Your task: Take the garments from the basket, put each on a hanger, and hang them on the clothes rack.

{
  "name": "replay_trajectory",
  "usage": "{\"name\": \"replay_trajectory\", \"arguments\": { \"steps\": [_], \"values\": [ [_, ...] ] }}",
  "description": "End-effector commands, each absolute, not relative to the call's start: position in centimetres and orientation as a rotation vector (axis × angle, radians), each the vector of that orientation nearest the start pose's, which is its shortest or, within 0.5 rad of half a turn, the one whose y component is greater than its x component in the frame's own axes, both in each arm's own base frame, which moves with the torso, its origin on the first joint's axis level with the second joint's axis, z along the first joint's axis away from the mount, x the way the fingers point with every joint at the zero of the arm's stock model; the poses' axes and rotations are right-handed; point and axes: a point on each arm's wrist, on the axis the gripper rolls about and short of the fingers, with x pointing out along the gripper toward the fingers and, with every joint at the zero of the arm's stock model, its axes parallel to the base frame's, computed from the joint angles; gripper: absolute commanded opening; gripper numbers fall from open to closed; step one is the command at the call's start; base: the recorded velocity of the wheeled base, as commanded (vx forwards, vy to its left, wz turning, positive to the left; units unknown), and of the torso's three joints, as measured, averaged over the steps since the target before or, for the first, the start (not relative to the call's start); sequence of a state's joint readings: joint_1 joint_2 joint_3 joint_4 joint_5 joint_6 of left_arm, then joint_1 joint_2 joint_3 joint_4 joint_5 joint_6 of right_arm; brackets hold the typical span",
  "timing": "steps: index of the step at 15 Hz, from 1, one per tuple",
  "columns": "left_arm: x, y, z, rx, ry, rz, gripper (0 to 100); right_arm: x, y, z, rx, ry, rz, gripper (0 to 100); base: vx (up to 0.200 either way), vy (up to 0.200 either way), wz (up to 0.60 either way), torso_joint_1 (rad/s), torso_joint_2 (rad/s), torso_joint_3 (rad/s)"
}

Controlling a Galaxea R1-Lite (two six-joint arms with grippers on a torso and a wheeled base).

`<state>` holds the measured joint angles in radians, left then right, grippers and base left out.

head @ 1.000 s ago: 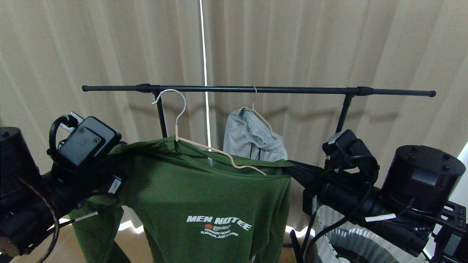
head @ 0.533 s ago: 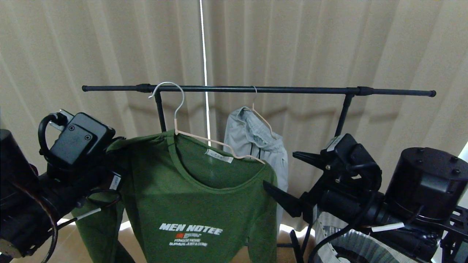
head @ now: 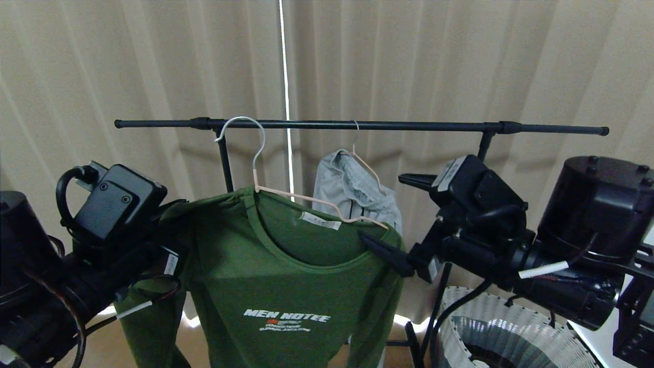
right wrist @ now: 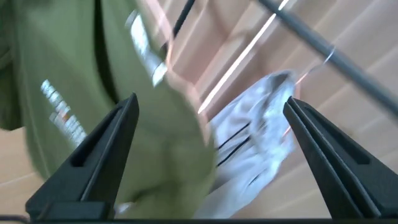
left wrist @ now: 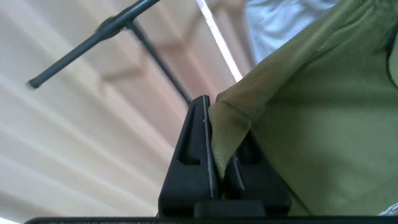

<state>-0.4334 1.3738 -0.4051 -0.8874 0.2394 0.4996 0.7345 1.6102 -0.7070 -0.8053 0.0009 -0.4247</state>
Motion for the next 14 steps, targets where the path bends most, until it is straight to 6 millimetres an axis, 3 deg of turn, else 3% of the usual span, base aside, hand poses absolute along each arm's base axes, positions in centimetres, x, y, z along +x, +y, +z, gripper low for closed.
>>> {"name": "replay_trajectory", "arguments": {
  "steps": [1, 5, 14],
  "values": [
    [18.4, -8.6, 18.5, 0.521, 0.018, -0.238, 0, 22.1, 20.0, 20.8, -0.459, -0.083, 0.724, 100, 0.000, 0.000, 0.00, 0.000, 0.00, 0.000],
    [18.0, -9.2, 18.3, 0.523, 0.013, -0.275, 0, 23.5, 21.2, 20.3, -0.474, -0.066, 0.674, 100, 0.000, 0.000, 0.00, 0.000, 0.00, 0.000],
    [18.4, -8.3, 18.2, 0.525, 0.034, -0.215, 0, 21.5, 22.8, 20.3, -0.476, -0.080, 0.731, 100, 0.000, 0.000, 0.00, 0.000, 0.00, 0.000]
  ]
}}
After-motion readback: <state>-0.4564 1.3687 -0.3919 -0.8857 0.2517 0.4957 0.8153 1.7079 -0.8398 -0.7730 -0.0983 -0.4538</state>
